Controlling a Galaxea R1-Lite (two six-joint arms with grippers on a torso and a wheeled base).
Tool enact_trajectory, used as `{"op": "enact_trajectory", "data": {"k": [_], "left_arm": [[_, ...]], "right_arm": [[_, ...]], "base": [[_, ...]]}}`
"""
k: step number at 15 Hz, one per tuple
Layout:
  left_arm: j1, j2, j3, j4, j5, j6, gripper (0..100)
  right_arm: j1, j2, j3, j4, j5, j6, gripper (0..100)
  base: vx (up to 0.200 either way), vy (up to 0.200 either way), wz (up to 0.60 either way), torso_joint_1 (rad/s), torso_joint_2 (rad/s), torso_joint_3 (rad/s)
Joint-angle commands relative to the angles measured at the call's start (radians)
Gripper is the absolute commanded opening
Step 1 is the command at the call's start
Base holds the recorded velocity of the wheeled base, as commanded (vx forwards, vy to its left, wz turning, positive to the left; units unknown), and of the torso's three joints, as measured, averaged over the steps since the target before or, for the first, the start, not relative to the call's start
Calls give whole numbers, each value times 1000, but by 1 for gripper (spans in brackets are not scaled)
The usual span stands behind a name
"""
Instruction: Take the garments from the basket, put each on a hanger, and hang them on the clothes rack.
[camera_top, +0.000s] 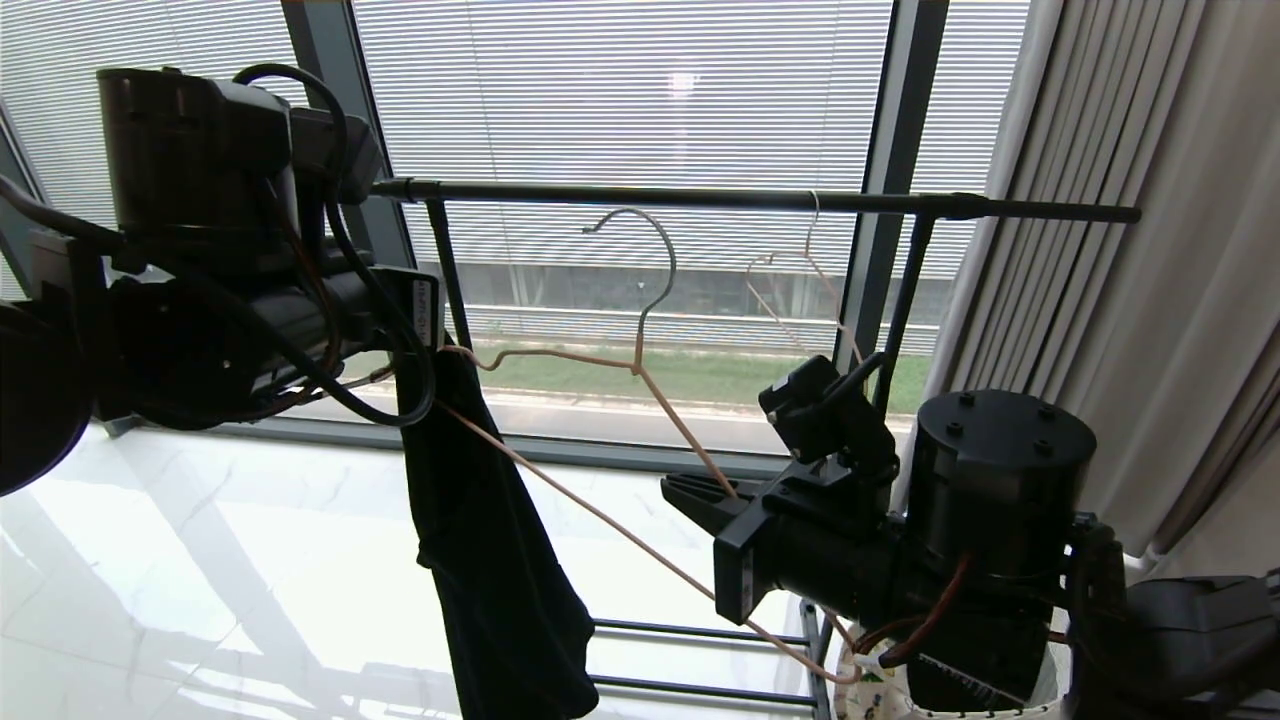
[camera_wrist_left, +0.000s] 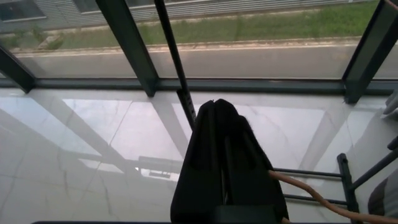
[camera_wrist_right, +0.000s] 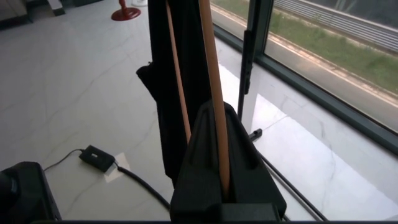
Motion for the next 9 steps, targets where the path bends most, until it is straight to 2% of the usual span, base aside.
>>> {"op": "enact_trajectory", "data": {"k": [1, 6, 9], "left_arm": [[-13, -2, 2, 0, -1, -1, 0], [-115, -5, -3, 0, 1, -64, 0], [-130, -6, -4, 1, 1, -70, 0]], "right_arm": [[0, 25, -23, -1, 2, 1, 0], [0, 83, -62, -1, -2, 1, 0], [-3, 116, -92, -1, -2, 4, 0]], "base": [[0, 0, 0, 0, 0, 0], [0, 0, 0, 0, 0, 0], [0, 0, 0, 0, 0, 0]]}}
